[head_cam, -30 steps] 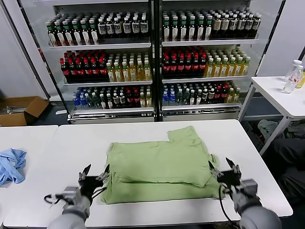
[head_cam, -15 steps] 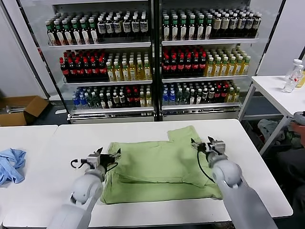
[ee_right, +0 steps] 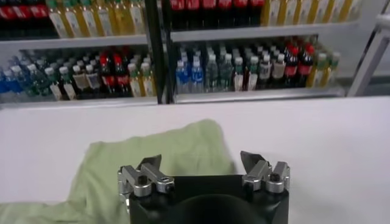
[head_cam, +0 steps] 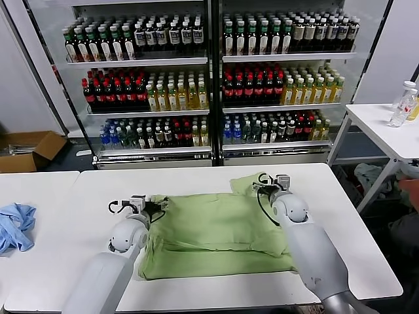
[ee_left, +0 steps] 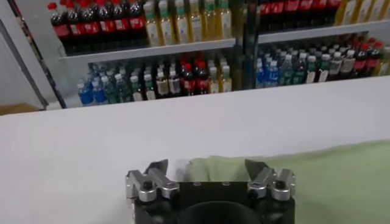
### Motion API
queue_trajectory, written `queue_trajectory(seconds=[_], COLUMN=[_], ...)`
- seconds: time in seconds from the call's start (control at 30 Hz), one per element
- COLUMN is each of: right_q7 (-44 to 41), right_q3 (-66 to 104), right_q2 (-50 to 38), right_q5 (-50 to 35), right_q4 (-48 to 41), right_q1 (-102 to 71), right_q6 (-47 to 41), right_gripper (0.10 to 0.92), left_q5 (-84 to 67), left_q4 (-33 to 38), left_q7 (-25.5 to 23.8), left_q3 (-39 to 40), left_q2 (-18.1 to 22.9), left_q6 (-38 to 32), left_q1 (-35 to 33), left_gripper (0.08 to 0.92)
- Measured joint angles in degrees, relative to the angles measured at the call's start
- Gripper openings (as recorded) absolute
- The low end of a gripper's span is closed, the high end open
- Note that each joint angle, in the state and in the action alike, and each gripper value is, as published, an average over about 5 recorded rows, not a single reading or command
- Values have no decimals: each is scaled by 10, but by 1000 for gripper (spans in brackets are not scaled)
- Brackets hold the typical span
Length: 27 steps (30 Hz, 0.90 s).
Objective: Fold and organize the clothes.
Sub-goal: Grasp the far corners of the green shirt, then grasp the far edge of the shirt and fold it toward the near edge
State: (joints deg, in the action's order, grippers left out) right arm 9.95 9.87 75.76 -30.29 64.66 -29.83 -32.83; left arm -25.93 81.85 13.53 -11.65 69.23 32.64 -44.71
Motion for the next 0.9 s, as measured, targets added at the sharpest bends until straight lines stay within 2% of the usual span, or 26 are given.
queue_trajectory(seconds=[0.3, 0.6, 0.73, 0.9], right_q7=[-10, -14, -13, -10], right_q3=[-9, -17, -11, 2], right_q2=[1, -15, -27, -45], right_q5=[-9, -12, -19, -27], right_q4=[-15, 23, 58, 116], right_q1=[5, -15, -31, -59], right_q6=[1, 13, 25, 38], right_gripper=[412, 153, 107, 106], left_q5=[-17, -52, -68, -78], left_q4=[-1, 6, 19, 56], left_q7=[-4, -10, -13, -24], left_q3=[-3, -19, -28, -48], left_q2=[3, 5, 3, 3], left_q6=[-4, -20, -33, -47], left_q1=[-11, -30, -41, -63], left_gripper=[454, 194, 102, 89])
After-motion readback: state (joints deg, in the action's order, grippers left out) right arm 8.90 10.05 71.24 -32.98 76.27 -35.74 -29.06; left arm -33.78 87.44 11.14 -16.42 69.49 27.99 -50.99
